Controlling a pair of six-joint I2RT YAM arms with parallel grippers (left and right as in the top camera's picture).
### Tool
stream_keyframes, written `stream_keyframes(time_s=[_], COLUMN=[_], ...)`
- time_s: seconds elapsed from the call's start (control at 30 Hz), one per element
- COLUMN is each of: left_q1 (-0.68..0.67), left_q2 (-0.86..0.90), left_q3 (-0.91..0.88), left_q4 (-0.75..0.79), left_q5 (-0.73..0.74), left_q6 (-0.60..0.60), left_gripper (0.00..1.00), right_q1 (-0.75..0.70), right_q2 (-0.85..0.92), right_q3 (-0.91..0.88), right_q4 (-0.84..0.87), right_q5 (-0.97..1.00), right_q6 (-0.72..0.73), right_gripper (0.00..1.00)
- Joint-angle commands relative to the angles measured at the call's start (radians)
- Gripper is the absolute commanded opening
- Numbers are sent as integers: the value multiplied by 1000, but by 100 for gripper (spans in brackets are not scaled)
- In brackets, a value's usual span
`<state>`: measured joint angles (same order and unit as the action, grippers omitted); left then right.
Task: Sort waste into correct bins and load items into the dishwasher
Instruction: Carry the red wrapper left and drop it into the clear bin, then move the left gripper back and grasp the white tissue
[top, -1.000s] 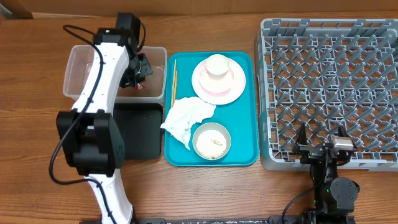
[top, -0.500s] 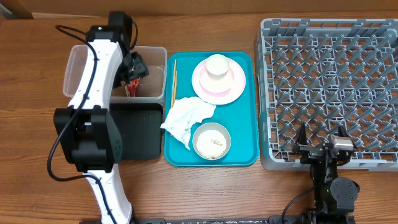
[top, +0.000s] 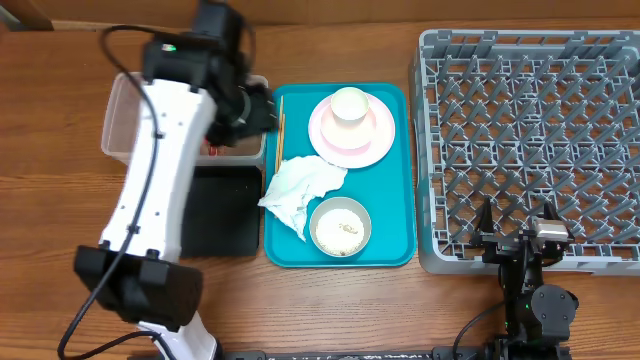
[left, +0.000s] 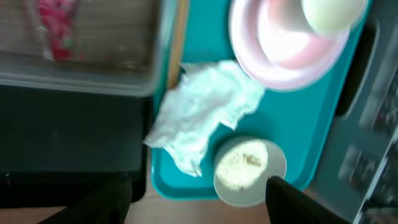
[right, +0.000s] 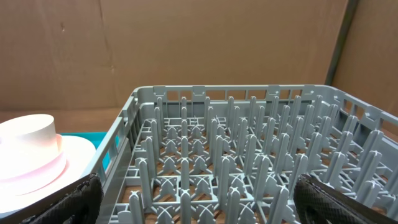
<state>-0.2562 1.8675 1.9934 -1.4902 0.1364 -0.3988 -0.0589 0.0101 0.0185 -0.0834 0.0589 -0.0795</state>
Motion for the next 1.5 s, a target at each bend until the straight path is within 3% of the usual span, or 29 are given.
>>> stream_keyframes(time_s=[0.0, 0.13, 0.3, 0.63, 0.83, 1.37, 1.47], left_q1=[-110, -219, -290, -280, -280, -279, -279], left_q2=[10, 13, 17, 17, 18, 18, 18], left_q3=[-55, -166, -313, -475, -555, -715, -746], left_q4=[-5, 50, 164, 418, 525, 690, 734], left_q5=[-76, -175, -187, -271, -286, -330, -330], left_q6=[41, -2, -23, -59, -64, -98, -96], left_gripper=[72, 73, 73, 71, 61, 56, 51], right_q1=[-2, -2, -2, -2, -2, -2, -2], right_q2=[-7, -7, -7, -7, -7, -7, -7], right_q3=[-10, -10, -10, -10, -10, -10, -10], right_q4=[3, 3, 3, 3, 3, 3, 3], right_q5=[7, 7, 7, 7, 7, 7, 7], right_q6=[-6, -6, -6, -6, -6, -6, -6], right_gripper=[100, 100, 100, 100, 100, 100, 100])
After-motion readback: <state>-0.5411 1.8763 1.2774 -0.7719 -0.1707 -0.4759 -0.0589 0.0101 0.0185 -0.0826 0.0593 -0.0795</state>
